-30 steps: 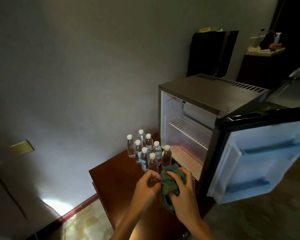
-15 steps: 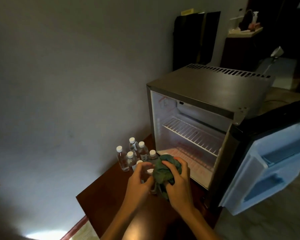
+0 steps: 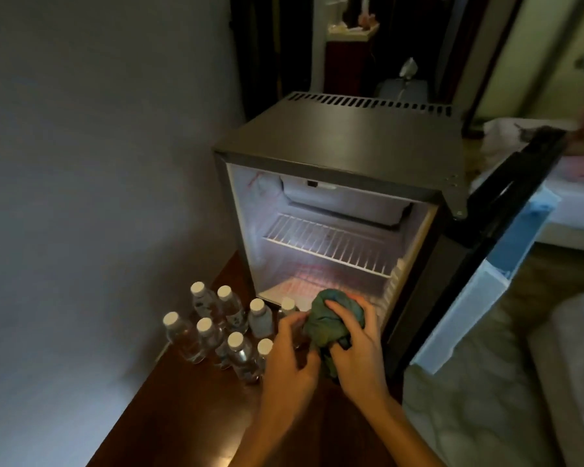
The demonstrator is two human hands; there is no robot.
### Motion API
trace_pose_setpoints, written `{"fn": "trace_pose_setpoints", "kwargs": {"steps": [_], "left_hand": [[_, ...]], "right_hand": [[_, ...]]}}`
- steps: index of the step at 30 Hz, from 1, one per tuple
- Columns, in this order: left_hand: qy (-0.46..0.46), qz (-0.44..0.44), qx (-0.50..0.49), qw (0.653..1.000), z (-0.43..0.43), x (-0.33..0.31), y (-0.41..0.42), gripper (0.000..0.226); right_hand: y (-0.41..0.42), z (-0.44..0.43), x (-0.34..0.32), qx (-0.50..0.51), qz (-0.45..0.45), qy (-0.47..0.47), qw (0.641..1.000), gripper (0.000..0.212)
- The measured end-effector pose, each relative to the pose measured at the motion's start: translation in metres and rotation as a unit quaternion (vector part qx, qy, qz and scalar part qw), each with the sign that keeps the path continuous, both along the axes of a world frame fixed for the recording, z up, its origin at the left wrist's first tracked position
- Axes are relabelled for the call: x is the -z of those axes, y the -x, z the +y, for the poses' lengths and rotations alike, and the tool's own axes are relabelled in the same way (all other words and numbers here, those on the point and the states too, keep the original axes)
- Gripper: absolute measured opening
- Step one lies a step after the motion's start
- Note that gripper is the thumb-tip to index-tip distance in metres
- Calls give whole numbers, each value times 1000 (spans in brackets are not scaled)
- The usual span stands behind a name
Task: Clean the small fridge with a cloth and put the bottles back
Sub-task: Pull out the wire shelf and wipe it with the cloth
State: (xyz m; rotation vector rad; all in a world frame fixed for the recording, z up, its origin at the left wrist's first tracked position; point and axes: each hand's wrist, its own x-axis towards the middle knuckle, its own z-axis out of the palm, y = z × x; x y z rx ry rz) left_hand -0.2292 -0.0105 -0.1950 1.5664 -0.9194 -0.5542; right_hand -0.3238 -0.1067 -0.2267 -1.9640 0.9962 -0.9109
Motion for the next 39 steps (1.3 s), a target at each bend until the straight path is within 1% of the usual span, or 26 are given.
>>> {"fn": "trace_pose_setpoints", "kwargs": {"steps": [4, 7, 12, 17, 19, 23, 27, 32, 35, 39], "left_hand": [[-12, 15, 59, 998, 3, 19, -24, 47], [-11, 31, 86, 996, 11, 22, -39, 46], [-10, 46, 102, 994, 29, 13, -67, 41], [-6, 46, 124, 991, 31, 10, -77, 37], [-1, 31, 136, 990, 28, 9, -78, 35], [-1, -28, 155, 988, 20, 12, -78, 34], [-28, -73, 148, 986, 14, 34, -80, 39], [-76, -94, 133, 984, 10, 58, -90, 32], [-90, -96, 121, 984, 4, 62, -95, 28], [-97, -97, 127, 982, -16, 67, -93, 26]], "right_hand": [[-7, 20, 4, 75, 34, 45, 996, 67], [-20, 39, 1, 118, 59, 55, 990, 66], [-46, 67, -15, 145, 83, 67, 984, 61], [-50, 72, -28, 171, 108, 86, 976, 59], [-50, 71, -31, 181, 113, 93, 973, 58], [-48, 62, -28, 192, 121, 85, 970, 56], [-48, 52, -3, 204, 151, 63, 965, 54], [-50, 35, 49, 178, 217, 0, 960, 53], [-51, 28, 58, 168, 210, -12, 963, 54], [-49, 6, 47, 162, 186, 5, 969, 55]]}}
